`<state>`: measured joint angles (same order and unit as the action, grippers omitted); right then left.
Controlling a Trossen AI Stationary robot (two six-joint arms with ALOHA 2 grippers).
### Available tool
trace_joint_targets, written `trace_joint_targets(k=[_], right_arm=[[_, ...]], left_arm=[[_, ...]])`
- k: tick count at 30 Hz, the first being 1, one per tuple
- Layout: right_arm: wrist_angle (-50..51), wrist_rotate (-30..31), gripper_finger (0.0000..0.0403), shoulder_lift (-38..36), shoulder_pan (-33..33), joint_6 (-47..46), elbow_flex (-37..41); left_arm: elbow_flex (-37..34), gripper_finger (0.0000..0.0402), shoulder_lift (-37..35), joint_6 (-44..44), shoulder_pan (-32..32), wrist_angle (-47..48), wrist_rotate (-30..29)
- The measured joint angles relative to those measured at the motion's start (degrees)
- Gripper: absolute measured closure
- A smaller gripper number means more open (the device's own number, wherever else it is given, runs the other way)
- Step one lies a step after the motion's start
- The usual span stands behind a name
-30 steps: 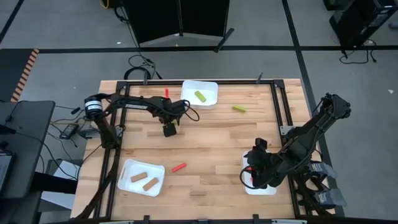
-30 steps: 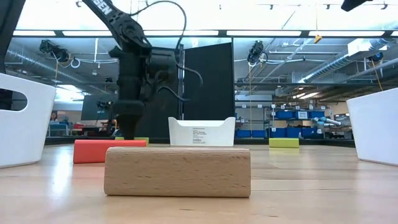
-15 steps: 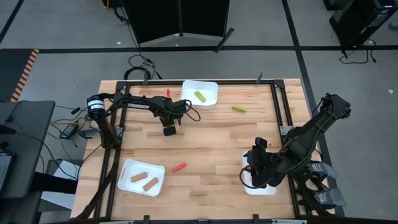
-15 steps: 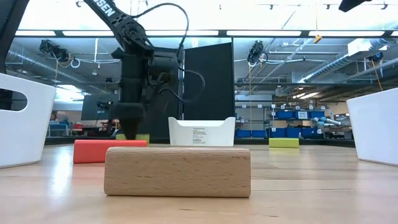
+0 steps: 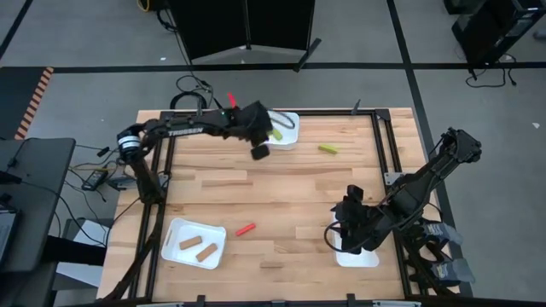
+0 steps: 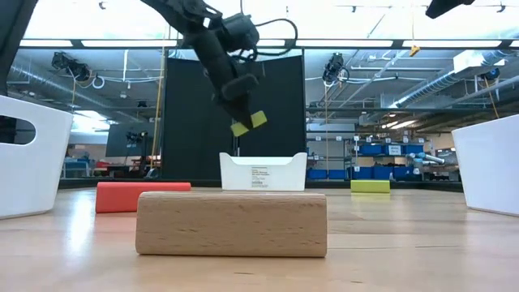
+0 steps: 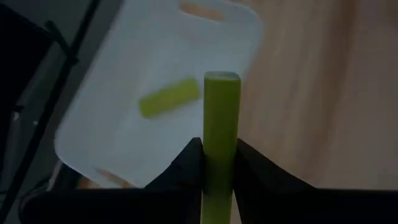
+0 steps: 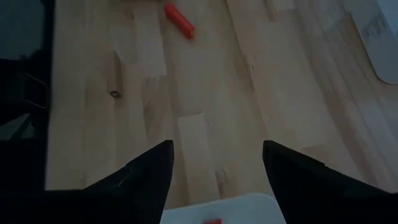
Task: Sort blocks
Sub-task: Put the left green block into the top center white bin, then put the orange block into the bottom left white bin
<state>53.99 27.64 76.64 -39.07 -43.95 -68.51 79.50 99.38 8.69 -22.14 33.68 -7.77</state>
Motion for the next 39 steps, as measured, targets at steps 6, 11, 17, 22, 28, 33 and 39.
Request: trace_joint_targets(k=[6, 11, 17, 22, 28, 33, 39], right_arm=[[-2.7, 0.0, 0.0147, 0.0, -0.2, 0.2, 0.0], [-3.0, 0.0, 0.0151, 0.0, -0.2, 0.5, 0.0], [-3.0, 0.0, 0.0151, 0.0, -0.2, 1.1, 0.0], [-3.6, 2.0, 0.0153, 0.0, 0.0, 2.2, 0.0], [-5.6, 2.8, 0.0152, 0.2, 2.3, 4.0, 0.0], [-8.8, 1.7, 0.0151, 3.0, 5.5, 9.7, 0.0], [-22.3, -5.9, 0.0151, 9.8, 10.4, 20.3, 0.0]], left_arm=[[4.3, 0.0338, 5.7, -1.7, -4.2, -3.5, 0.1], [5.1, 0.0271, 8.3, -2.9, -5.2, -4.0, 0.0], [5.2, 0.0142, 6.1, -2.8, -4.8, -1.9, 1.2], [5.2, 0.0114, -1.1, -2.5, -1.8, 1.5, 2.2], [5.2, 0.0133, -14.1, -3.0, 5.6, 5.9, 1.8], [5.0, 0.0154, -25.5, -8.2, 14.3, 10.4, -3.1], [2.3, 0.0169, -36.9, -17.6, 26.4, 14.1, -13.9]])
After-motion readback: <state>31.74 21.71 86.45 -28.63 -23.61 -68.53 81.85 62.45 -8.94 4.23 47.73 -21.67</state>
